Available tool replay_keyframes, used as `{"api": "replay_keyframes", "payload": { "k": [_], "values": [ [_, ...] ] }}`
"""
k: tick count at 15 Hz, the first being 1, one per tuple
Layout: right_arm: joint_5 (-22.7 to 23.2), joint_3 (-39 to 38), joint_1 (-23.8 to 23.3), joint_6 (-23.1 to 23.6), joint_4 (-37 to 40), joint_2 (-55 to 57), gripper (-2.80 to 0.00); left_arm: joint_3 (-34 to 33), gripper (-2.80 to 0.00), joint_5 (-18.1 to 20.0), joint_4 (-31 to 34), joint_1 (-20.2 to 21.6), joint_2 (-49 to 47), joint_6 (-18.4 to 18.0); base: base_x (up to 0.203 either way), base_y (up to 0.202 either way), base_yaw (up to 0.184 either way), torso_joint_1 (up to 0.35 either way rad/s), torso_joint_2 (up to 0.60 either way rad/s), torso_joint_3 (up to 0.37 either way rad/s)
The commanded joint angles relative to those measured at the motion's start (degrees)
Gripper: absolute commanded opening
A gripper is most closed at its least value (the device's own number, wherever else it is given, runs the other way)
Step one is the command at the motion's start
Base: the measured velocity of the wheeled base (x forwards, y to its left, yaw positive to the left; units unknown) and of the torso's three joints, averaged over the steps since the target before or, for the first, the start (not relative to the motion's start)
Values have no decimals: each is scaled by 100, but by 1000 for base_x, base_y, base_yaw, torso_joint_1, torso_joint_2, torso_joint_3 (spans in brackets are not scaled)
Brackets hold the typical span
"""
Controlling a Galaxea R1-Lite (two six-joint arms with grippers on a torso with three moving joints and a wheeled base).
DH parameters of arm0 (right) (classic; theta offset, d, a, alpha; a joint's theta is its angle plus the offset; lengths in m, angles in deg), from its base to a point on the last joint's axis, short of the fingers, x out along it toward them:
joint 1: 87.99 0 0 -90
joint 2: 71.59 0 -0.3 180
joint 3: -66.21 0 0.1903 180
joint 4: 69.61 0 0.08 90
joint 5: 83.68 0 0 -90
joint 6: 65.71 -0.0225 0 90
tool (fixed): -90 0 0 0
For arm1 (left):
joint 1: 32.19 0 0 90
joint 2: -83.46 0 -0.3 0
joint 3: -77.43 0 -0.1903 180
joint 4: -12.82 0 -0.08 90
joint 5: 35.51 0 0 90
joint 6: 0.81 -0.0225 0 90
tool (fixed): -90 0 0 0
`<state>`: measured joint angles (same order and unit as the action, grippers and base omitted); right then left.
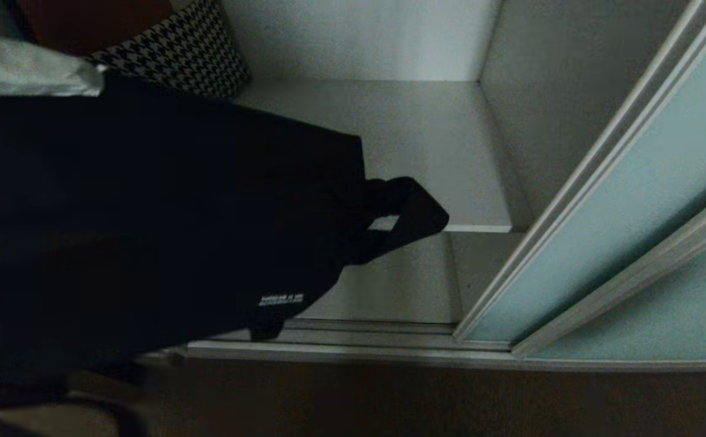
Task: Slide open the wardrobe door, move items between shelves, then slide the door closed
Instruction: Place the bag on the lower shelf
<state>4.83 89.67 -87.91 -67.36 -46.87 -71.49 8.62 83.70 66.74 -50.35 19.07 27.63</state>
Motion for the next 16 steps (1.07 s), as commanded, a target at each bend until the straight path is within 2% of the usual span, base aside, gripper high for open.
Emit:
{"api": "replay_keyframes", "payload": {
  "k": [1, 4, 5, 11, 13, 16],
  "values": [
    [-1, -1, 1, -2, 1, 8, -280, -260, -280, 8, 182, 30, 621, -120, 0, 0, 0, 0, 0, 0],
    [-1, -1, 1, -2, 1, 8, -280, -939, -280, -236, 510, 234, 1101, -1125, 0, 0, 0, 0, 0, 0],
    [-1, -1, 1, -2, 1, 8, -280, -1196, -280, -318, 560, 316, 1236, -1312, 0, 0, 0, 0, 0, 0],
    [-1, -1, 1, -2, 1, 8, -280, -2615, -280, -426, 728, 503, 2191, -1514, 0, 0, 0, 0, 0, 0],
    [-4, -1, 1, -2, 1, 8, -280, -2646, -280, -699, 1181, 797, 2319, -1905, 0, 0, 0, 0, 0, 0],
    [-1, -1, 1, -2, 1, 2, -280, -3037, -280, -863, 1250, 1371, 2664, -2420, 0, 0, 0, 0, 0, 0]
  ]
}}
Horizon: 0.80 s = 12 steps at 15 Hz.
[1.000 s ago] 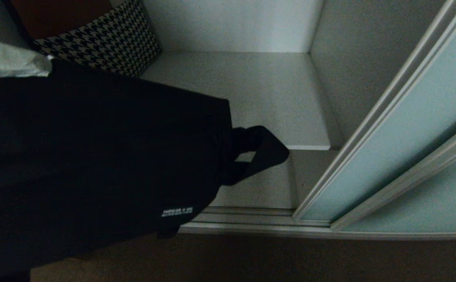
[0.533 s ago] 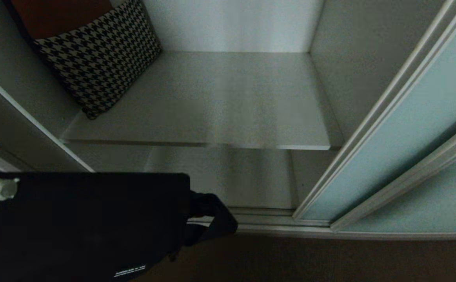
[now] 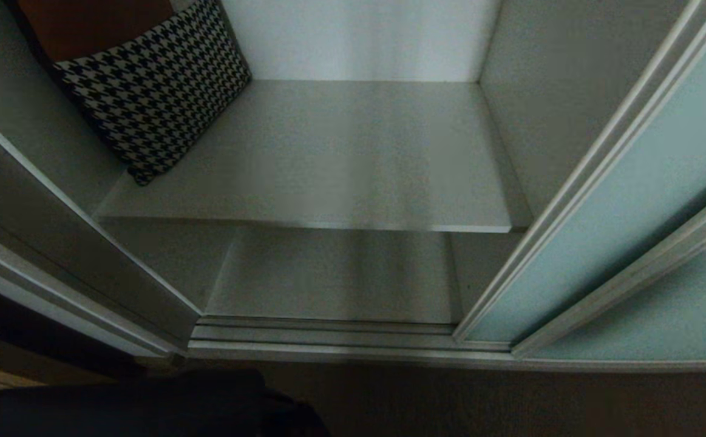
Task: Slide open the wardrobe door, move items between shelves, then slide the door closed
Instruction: Place the bag on the lower shelf
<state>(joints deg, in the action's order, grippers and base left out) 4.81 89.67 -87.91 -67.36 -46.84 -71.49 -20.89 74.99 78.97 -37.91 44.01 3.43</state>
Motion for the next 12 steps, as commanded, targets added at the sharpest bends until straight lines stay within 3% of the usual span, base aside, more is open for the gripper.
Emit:
{"api": "replay_keyframes", "payload": {
  "k": [1, 3, 4, 6, 12],
  "values": [
    [-6, -1, 1, -2, -2, 8, -280, -277, -280, 1, 20, 331, 342, -114, 0, 0, 0, 0, 0, 0],
    [2, -1, 1, -2, -2, 8, -280, -595, -280, -84, 19, 577, 728, -496, 0, 0, 0, 0, 0, 0],
    [2, -9, 1, -2, -2, 8, -280, -751, -280, -397, 37, 636, 840, -707, 0, 0, 0, 0, 0, 0],
    [2, -1, 1, -2, -2, 8, -280, -941, -280, -887, 29, 726, 1017, -798, 0, 0, 0, 0, 0, 0],
    [0, -1, 1, -2, -2, 2, -280, -1176, -280, -881, 565, 730, 1300, -740, 0, 0, 0, 0, 0, 0]
  ]
}}
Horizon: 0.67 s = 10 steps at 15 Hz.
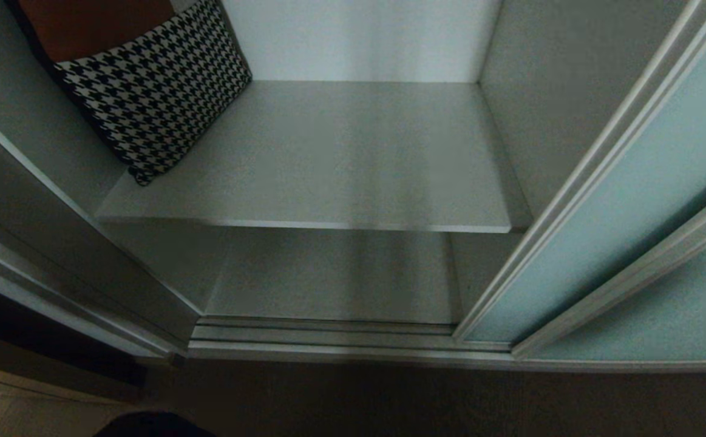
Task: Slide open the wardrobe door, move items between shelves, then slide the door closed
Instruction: Place the bag on the lower shelf
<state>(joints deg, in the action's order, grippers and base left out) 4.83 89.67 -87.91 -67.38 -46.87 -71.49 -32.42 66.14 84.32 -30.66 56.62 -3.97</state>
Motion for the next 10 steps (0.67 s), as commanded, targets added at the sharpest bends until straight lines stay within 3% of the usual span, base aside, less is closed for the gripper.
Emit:
{"api": "replay_keyframes", "payload": {
  "k": [1, 10],
  "values": [
    [-1, -1, 1, 0, 1, 8, -280, -47, -280, 19, 14, 5, 100, -1, 0, 0, 0, 0, 0, 0],
    [-1, -1, 1, 0, 1, -1, -280, -372, -280, 177, 11, -4, 262, -8, 0, 0, 0, 0, 0, -27]
  ]
}}
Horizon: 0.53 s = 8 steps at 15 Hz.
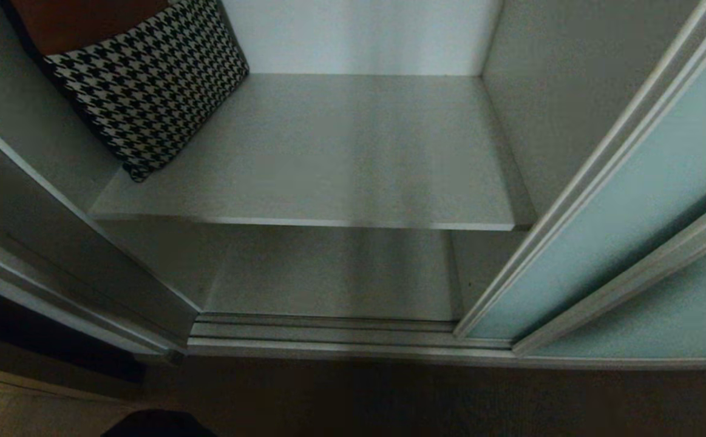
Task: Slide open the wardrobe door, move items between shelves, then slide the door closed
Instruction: Place the bag on the lower shelf
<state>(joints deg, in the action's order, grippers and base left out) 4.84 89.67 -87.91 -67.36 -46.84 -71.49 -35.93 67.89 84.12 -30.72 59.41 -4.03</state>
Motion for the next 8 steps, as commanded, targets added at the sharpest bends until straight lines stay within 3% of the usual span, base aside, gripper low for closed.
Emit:
{"api": "replay_keyframes", "payload": {
  "k": [1, 4, 8],
  "values": [
    [-2, -1, 1, -2, -2, 2, -280, -40, -280, 167, 38, 2, 15, -3, 0, 0, 0, 1, -1, -163],
    [-2, -1, 1, -2, -2, 8, -280, -117, -280, 571, 216, 11, 120, -23, 0, 0, 0, 2, 2, -188],
    [-2, -1, 1, -2, -2, 8, -280, -224, -280, 646, 321, 19, 67, -3, 0, 0, 0, 2, 2, -196]
  ]
}}
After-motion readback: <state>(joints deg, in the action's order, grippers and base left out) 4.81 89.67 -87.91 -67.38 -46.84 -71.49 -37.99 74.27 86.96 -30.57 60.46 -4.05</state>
